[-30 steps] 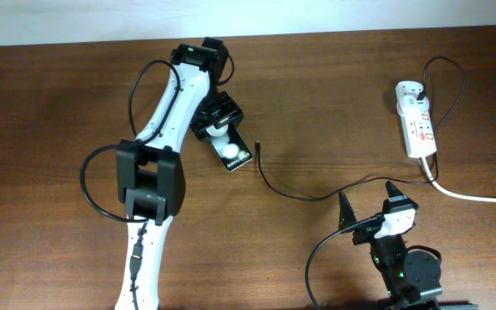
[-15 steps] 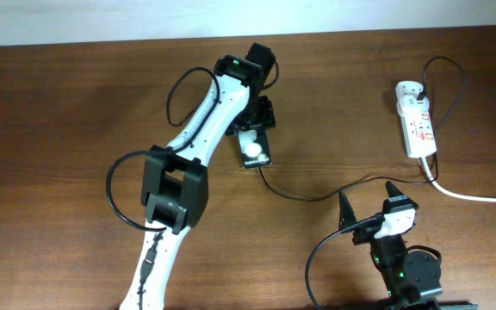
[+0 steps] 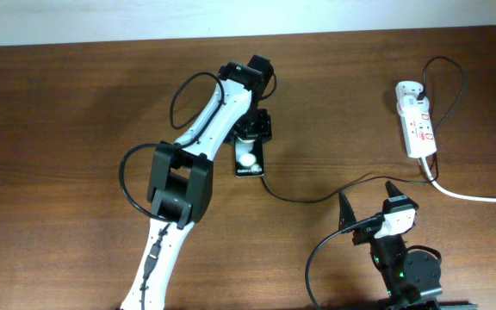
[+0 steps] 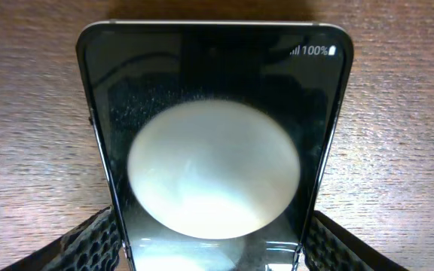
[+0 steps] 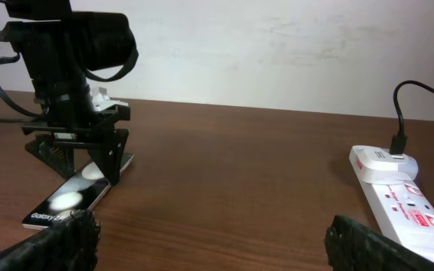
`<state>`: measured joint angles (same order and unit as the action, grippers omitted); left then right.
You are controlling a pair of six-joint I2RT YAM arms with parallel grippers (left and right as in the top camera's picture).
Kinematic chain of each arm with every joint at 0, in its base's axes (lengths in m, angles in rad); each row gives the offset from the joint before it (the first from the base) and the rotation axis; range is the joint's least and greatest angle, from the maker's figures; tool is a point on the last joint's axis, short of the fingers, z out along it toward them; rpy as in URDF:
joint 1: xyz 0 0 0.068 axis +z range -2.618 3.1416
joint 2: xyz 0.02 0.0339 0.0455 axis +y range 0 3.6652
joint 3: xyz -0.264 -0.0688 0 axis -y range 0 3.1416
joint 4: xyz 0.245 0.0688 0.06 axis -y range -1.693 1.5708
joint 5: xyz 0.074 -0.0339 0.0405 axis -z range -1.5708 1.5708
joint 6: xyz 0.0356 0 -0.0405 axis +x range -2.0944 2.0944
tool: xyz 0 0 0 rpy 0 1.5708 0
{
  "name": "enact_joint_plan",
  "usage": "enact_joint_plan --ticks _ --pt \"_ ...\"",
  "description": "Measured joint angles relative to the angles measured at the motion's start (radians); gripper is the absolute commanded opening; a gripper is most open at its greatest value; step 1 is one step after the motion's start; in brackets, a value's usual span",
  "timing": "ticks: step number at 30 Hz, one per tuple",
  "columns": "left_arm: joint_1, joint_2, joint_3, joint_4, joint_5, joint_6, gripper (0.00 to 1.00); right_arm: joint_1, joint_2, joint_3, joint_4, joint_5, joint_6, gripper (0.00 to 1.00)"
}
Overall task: Plug charger to phone and switch on socket
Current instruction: 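Carry the phone with the left gripper toward the cable end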
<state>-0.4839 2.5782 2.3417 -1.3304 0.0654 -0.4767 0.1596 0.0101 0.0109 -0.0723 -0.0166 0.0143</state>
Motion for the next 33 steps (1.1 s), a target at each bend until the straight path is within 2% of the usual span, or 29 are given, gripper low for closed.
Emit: enact_joint_plan --ticks 1,2,3,4,5,6,8,22,25,26,29,31,32,33 --pt "0.000 0.001 0.000 -0.004 0.006 -0.008 0.10 0.000 0.000 0.000 0.000 0.000 0.000 0.99" --pt "0.000 0.001 0.000 -0.010 0.010 -0.014 0.21 0.000 0.000 0.000 0.000 0.000 0.000 0.99" --pt "0.000 0.001 0.000 -0.016 0.012 -0.017 0.40 0.000 0.000 0.000 0.000 0.000 0.000 0.99" --pt "0.000 0.001 0.000 -0.021 0.013 -0.018 0.63 0.000 0.000 0.000 0.000 0.000 0.000 0.99" --pt "0.000 0.001 0.000 -0.033 0.014 -0.019 0.80 0.000 0.000 0.000 0.000 0.000 0.000 0.99" --pt "0.000 0.001 0.000 -0.037 0.014 -0.020 0.88 0.000 0.000 0.000 0.000 0.000 0.000 0.99" --pt "0.000 0.001 0.000 -0.043 0.014 -0.022 0.99 0.000 0.000 0.000 0.000 0.000 0.000 0.99" --pt "0.000 0.016 0.000 -0.171 0.018 -0.044 0.99 0.000 0.000 0.000 0.000 0.000 0.000 0.99" --pt "0.000 0.016 0.000 -0.171 0.021 -0.046 0.87 0.000 0.000 0.000 0.000 0.000 0.000 0.99" --pt "0.000 0.016 0.000 -0.172 0.022 -0.048 0.79 0.000 0.000 0.000 0.000 0.000 0.000 0.99" --pt "0.000 0.016 0.007 -0.177 0.028 -0.055 0.63 0.000 0.000 0.000 0.000 0.000 0.000 0.99" --pt "-0.002 0.016 0.011 -0.176 0.024 -0.055 0.58 0.000 0.000 0.000 0.000 0.000 0.000 0.99" --pt "-0.002 0.016 0.011 -0.176 0.025 -0.059 0.58 0.000 0.000 0.000 0.000 0.000 0.000 0.99" --pt "-0.002 0.016 0.011 -0.176 0.024 -0.060 0.63 0.000 0.000 0.000 0.000 0.000 0.000 0.99"
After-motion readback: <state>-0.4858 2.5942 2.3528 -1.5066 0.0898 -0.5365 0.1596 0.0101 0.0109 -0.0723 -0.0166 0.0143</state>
